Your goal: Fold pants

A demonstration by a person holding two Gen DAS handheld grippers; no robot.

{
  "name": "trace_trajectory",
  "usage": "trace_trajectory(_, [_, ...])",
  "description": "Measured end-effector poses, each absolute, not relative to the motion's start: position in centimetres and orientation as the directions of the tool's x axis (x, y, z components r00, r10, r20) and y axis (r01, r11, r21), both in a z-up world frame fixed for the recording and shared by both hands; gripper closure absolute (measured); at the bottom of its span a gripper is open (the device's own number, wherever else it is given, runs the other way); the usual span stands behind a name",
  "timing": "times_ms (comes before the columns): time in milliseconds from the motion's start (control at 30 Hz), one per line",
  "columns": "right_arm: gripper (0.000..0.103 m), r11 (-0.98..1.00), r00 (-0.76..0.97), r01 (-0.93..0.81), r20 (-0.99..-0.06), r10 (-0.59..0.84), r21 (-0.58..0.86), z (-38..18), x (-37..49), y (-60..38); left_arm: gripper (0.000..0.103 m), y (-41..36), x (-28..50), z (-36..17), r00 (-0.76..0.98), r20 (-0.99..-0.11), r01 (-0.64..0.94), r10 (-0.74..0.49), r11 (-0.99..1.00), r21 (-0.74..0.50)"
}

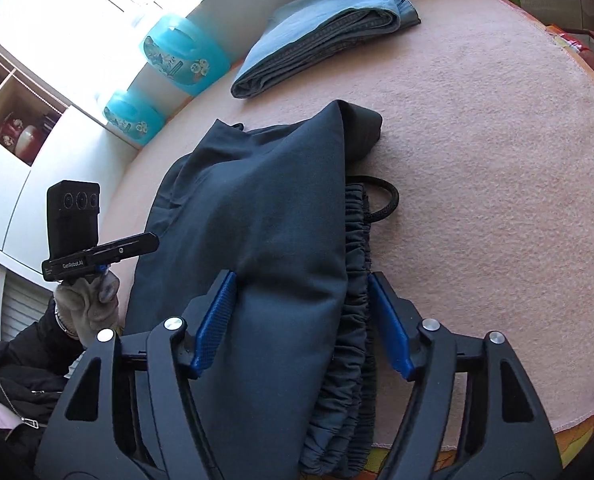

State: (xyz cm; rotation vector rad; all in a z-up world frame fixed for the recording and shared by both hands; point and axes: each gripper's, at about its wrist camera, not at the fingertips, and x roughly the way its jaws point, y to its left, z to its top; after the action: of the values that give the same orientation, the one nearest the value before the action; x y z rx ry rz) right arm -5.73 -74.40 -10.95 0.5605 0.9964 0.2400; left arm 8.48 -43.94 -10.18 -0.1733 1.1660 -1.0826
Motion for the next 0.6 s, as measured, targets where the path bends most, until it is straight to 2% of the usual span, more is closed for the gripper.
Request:
trace_trajectory(67, [0.035,0.828,0.542,0.076,-0.720,0.433,0.555,-10.9,-6.0,-74.3,0.055,-43.9,8.6,-10.3,-0.012,-0.638,0.585,-0.770,0.512,-0.629])
trace_trajectory(167, [0.044,0.833,0.559,0.096,-0.721,0.409,0.546,-10.7,-6.4,-74.0,0.055,-44.1,8.6,-10.4,-0.003,-0.627,0.586,-0.779,0.506,-0.632])
trace_trajectory(333, [0.053,0.854,0.571,0.105,-0.734,0.368,0.510,-9.8,-6.9,-73.7,0.057,-44.5,8.1,-10.1,0.020,-0.635,0.612,-0.773,0.511,-0.603])
trace_trajectory(433, [0.053,0.840,0.579,0.097,-0.717,0.388,0.533,-10.2,-7.0,-74.3,0.058,-44.5,8.1,-10.2,0.021,-0.634,0.618,-0.773,0.508,-0.600])
trace_trajectory(533, [0.041,0.758,0.573,0.117,-0.667,0.476,0.641,-11.6,-6.8,-75.8,0.058,-44.4,8.3,-10.3,0.015,-0.629,0.607,-0.777,0.507,-0.612])
trace_trajectory(600, [0.039,0.730,0.582,0.131,-0.648,0.491,0.671,-11.8,-6.6,-76.0,0.064,-44.4,8.4,-10.4,0.015,-0.633,0.599,-0.774,0.514,-0.614])
